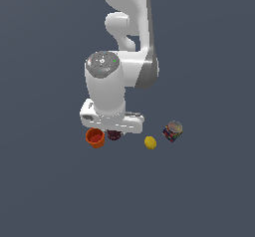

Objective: Pick up a designated object from a clutter of objects.

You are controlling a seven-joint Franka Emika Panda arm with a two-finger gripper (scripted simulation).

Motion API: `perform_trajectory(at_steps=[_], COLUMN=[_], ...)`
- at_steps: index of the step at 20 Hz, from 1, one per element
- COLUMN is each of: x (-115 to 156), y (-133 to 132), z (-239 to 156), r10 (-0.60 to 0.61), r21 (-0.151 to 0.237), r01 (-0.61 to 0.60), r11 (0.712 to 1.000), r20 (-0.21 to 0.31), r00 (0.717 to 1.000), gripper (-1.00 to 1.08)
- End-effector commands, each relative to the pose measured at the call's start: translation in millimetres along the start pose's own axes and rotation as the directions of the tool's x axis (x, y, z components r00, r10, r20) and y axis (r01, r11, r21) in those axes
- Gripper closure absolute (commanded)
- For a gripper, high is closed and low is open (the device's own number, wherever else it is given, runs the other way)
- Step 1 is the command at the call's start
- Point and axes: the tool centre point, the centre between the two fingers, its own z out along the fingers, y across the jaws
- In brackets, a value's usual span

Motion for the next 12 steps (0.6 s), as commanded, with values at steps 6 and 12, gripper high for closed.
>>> perform_trajectory(at_steps=[6, 12], x=[12.6, 23.4], y=[29.7, 52.0], z=[-82.6, -144.1], r10=[0.000, 0.000], r21=[0.000, 0.000], r01=[0.000, 0.000], r11=[1.000, 1.000], r20=[0.000, 0.000], r00=[1.000, 1.000], gripper=[1.08, 1.08])
